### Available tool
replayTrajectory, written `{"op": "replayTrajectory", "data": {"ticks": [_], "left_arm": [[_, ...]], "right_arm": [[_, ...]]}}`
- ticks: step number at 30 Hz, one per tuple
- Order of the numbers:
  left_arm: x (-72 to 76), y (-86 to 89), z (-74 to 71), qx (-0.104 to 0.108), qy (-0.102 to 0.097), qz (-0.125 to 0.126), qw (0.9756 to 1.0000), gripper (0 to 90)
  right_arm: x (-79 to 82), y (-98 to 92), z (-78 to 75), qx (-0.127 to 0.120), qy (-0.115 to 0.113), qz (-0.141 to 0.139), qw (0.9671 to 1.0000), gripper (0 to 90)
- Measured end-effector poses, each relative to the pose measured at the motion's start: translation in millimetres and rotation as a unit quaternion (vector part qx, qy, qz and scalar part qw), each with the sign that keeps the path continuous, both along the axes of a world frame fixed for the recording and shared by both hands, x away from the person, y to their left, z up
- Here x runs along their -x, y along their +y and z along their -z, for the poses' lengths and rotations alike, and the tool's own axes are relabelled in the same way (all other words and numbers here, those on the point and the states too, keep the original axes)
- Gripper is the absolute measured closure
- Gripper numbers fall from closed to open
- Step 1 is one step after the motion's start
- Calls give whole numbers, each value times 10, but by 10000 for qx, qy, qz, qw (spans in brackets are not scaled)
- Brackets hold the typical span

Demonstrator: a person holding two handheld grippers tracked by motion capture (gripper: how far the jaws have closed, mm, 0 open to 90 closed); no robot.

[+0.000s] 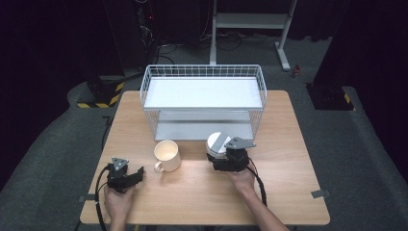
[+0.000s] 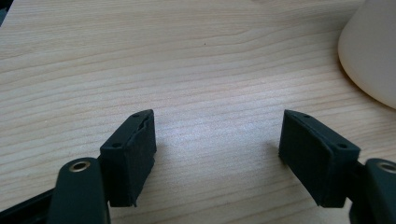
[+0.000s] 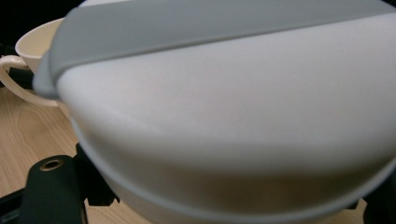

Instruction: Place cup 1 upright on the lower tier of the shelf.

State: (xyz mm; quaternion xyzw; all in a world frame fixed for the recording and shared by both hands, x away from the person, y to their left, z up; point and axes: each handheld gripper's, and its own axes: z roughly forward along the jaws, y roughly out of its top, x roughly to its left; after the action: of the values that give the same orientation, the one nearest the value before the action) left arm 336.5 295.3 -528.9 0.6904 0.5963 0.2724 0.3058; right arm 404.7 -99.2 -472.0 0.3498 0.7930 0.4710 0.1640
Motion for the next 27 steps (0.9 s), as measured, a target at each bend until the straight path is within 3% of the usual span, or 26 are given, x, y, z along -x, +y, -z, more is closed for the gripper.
{"op": "replayTrajectory", "data": {"ticks": [27], "left_arm": [[0,0,0,23,2,-8,10000,280]], "right_arm": [[-247,-152,-144,-114,126,262,9995,188]]}}
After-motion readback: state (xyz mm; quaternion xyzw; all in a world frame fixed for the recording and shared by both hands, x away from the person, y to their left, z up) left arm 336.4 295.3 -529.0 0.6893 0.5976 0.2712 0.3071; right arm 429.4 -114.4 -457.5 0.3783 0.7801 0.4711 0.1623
